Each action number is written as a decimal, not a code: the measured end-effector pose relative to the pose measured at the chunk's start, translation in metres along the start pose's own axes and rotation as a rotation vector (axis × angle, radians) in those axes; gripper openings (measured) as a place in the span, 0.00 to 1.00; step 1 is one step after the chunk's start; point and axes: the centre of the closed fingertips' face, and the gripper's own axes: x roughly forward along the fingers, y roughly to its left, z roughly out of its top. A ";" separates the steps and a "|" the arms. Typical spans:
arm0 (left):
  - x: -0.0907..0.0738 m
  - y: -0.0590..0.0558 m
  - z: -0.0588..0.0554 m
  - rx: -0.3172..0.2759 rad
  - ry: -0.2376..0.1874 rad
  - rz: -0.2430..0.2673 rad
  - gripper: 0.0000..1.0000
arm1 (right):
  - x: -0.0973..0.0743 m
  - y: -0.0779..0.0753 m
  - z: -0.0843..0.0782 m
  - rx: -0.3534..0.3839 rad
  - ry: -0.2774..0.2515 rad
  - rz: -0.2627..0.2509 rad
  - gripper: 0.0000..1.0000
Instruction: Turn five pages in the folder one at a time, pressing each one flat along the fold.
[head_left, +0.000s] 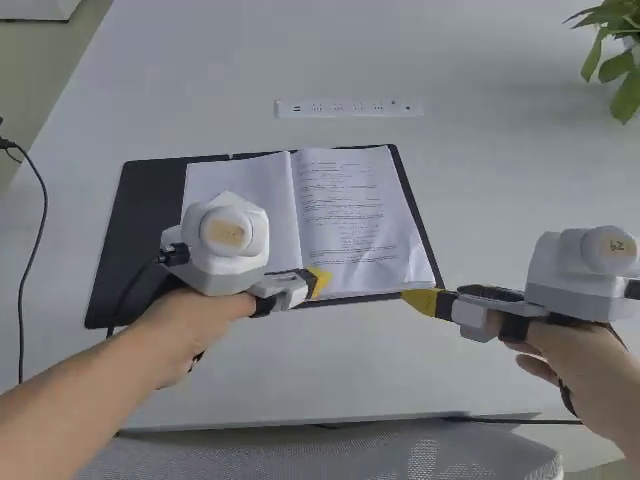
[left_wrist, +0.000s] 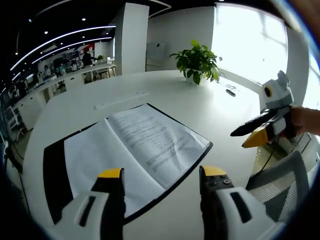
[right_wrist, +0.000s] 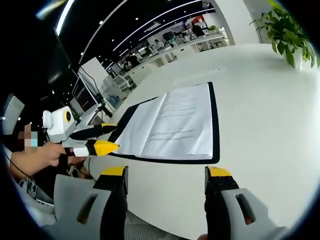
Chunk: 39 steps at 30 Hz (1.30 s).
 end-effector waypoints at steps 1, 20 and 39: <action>0.005 -0.002 0.000 0.002 0.002 -0.005 0.60 | 0.001 -0.001 -0.001 0.000 0.004 -0.002 0.61; 0.093 -0.028 -0.005 0.065 -0.001 0.018 0.60 | 0.025 -0.030 0.008 -0.074 0.007 -0.028 0.55; 0.123 -0.035 -0.018 0.110 0.013 0.037 0.58 | 0.033 -0.045 0.012 -0.002 -0.034 -0.008 0.53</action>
